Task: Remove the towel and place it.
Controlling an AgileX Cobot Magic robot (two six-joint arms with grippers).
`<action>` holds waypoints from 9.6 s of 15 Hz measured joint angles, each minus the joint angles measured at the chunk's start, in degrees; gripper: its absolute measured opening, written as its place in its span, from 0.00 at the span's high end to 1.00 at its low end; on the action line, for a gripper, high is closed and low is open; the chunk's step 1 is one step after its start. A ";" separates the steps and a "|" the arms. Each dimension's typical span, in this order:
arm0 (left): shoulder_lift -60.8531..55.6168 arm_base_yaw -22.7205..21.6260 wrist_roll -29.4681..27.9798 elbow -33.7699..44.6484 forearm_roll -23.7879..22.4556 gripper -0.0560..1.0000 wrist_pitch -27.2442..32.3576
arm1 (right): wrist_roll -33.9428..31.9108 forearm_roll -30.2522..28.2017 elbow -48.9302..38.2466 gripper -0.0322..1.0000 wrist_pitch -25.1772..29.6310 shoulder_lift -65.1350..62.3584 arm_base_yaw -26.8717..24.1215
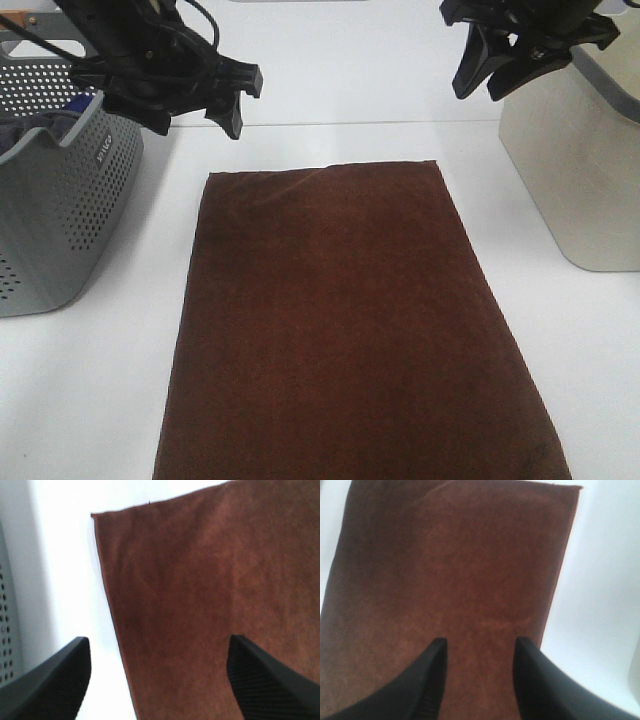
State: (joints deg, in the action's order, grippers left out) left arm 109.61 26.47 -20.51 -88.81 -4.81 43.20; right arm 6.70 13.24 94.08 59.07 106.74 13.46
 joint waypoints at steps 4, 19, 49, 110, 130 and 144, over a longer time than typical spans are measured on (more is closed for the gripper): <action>12.09 -0.40 0.97 -13.75 -0.69 0.27 0.63 | 0.11 -1.55 13.64 0.54 -0.86 14.90 0.00; 23.09 -0.40 3.27 -24.52 -1.49 0.27 3.38 | -5.90 -11.97 33.92 0.49 -4.18 41.65 -0.06; 40.74 -6.65 4.87 -39.42 -2.18 0.94 1.20 | -5.90 -14.27 43.09 0.97 3.55 43.14 -0.06; -8.31 -6.36 16.33 -35.07 -6.70 0.17 26.30 | -7.33 -9.68 -2.86 0.34 10.77 -26.01 0.63; -92.65 -6.36 15.30 54.89 2.92 0.17 26.13 | -5.27 -8.59 -62.62 0.34 9.68 -95.74 0.63; -96.60 -6.36 26.87 60.39 11.63 0.17 16.90 | -0.29 -8.54 -65.15 0.34 2.29 -97.17 0.63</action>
State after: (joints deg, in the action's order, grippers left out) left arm 13.01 20.11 6.36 -28.42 6.82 60.10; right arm 6.42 4.70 28.93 61.36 9.57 14.09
